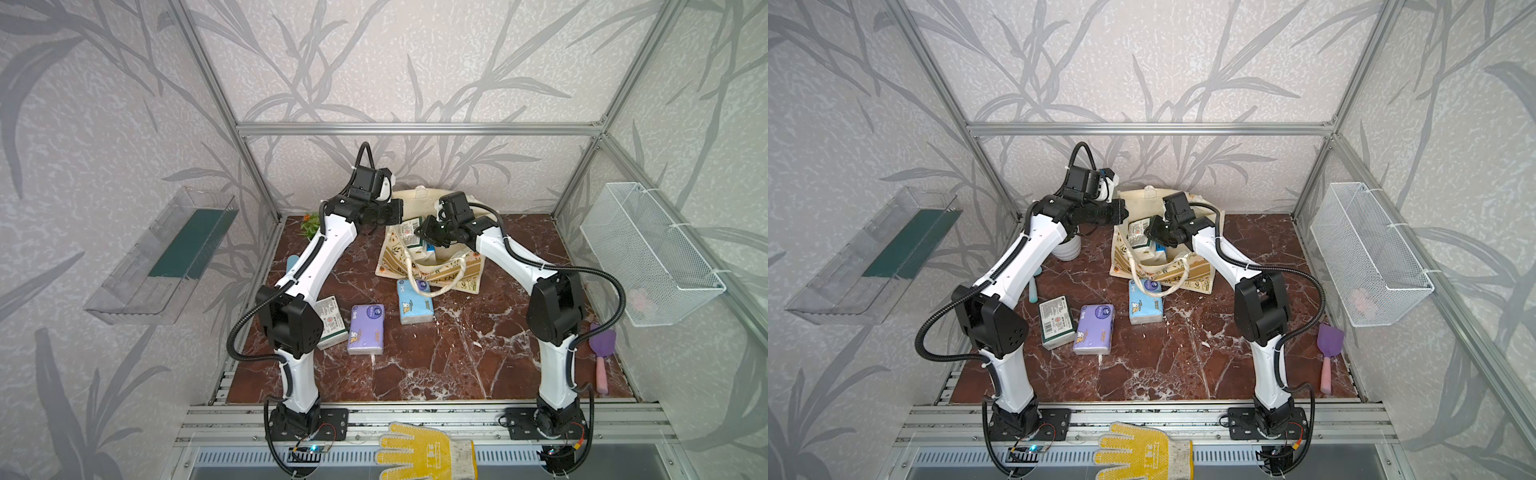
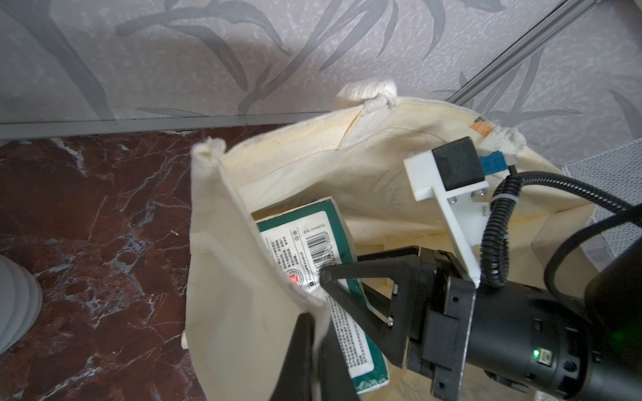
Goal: Put tissues into the canvas bag
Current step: Place the pack of facial tissues in the canvas bag.
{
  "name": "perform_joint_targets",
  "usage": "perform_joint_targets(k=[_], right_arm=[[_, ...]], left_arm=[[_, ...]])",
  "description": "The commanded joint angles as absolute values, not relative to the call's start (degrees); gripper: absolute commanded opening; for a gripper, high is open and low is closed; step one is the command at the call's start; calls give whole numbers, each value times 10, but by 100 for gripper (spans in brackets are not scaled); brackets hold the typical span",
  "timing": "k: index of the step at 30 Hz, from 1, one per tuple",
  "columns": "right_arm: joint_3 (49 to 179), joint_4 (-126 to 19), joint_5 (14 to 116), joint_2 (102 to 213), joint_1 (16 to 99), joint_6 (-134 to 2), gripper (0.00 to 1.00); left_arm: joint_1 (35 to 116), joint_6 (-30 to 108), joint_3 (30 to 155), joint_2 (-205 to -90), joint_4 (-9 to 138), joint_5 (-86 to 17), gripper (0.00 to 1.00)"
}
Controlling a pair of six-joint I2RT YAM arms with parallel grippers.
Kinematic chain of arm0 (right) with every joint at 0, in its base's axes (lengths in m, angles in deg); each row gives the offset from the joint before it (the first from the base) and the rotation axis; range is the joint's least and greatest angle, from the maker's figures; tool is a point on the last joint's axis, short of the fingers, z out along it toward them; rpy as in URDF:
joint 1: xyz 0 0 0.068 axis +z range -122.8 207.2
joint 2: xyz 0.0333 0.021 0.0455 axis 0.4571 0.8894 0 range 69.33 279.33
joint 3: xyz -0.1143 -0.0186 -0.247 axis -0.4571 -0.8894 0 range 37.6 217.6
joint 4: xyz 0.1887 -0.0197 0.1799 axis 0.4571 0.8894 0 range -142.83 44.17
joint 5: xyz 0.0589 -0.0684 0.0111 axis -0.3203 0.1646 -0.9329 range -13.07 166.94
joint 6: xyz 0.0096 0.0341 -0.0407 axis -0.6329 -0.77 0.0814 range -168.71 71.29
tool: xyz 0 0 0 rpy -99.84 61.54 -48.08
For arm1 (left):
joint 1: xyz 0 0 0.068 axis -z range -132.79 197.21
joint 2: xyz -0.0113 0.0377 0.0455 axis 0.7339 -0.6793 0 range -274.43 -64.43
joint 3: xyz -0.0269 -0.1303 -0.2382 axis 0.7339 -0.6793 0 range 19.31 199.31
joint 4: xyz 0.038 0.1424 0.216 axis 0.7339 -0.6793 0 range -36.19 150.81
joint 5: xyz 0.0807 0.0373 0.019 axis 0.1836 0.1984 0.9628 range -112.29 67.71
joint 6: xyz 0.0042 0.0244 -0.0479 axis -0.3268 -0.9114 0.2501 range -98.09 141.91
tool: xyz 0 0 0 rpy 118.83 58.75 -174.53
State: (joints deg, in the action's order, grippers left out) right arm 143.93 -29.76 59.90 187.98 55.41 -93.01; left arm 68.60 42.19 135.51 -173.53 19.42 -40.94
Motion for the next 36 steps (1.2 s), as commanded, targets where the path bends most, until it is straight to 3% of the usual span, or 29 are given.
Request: perform_joint_targets(k=[1, 15, 25, 30, 34, 36], right_arm=[[1425, -276, 599, 1911, 569, -896, 31], [1428, -280, 598, 1937, 568, -873, 34], [1452, -250, 602, 1947, 559, -859, 44], [1459, -242, 594, 1946, 559, -840, 55], [1455, -249, 593, 1932, 559, -818, 74], [1453, -256, 594, 1923, 559, -811, 77]], left_arm=[[683, 468, 1371, -1722, 270, -480, 5], [657, 545, 1360, -1724, 324, -543, 5], [649, 563, 1330, -1718, 337, -543, 5], [644, 553, 1315, -1703, 331, -516, 7], [642, 536, 1309, -1693, 310, -489, 12], [641, 533, 1300, -1684, 313, -478, 16]])
